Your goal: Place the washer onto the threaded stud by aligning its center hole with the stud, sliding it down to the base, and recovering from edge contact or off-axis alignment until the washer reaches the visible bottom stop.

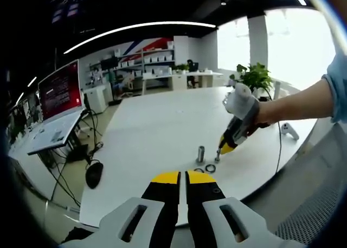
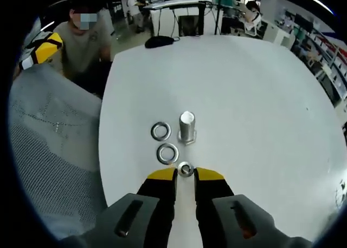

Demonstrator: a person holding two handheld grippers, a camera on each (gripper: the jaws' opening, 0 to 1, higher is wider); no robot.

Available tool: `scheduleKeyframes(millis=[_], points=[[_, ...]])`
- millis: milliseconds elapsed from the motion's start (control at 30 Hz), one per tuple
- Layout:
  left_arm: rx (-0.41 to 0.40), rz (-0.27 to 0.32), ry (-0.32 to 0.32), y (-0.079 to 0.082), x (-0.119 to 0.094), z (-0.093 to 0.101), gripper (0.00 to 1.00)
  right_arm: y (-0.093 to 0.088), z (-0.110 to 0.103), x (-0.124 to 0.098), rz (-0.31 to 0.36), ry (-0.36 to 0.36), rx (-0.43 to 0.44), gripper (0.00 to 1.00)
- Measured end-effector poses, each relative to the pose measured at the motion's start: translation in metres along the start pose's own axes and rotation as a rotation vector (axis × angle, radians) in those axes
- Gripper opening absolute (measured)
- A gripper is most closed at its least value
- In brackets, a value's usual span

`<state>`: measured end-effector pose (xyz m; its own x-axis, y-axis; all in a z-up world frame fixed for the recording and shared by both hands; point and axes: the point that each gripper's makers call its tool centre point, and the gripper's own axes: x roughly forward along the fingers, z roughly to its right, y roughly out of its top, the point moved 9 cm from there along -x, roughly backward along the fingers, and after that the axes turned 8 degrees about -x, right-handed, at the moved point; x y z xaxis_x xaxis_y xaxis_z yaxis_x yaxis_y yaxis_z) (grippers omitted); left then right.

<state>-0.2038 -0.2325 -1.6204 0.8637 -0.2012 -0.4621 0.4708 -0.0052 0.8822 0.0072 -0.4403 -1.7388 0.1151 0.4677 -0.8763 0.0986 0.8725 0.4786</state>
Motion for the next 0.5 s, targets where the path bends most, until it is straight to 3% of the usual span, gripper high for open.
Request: scheduleKeyframes(millis=[200, 367, 500], points=[[0.001, -0.006, 0.0, -0.001, 0.0, 0.0, 0.01, -0.007, -0.003, 0.015, -0.043, 0.012, -0.004, 0.14], [-0.002, -0.001, 0.002, 0.0, 0.0, 0.0, 0.01, -0.013, -0.006, 0.021, -0.097, 0.027, -0.071, 0.16], [0.0, -0.001, 0.0, 0.0, 0.0, 0.0, 0.01, -0.014, -0.007, 0.018, -0.104, 0.023, -0.052, 0.3]])
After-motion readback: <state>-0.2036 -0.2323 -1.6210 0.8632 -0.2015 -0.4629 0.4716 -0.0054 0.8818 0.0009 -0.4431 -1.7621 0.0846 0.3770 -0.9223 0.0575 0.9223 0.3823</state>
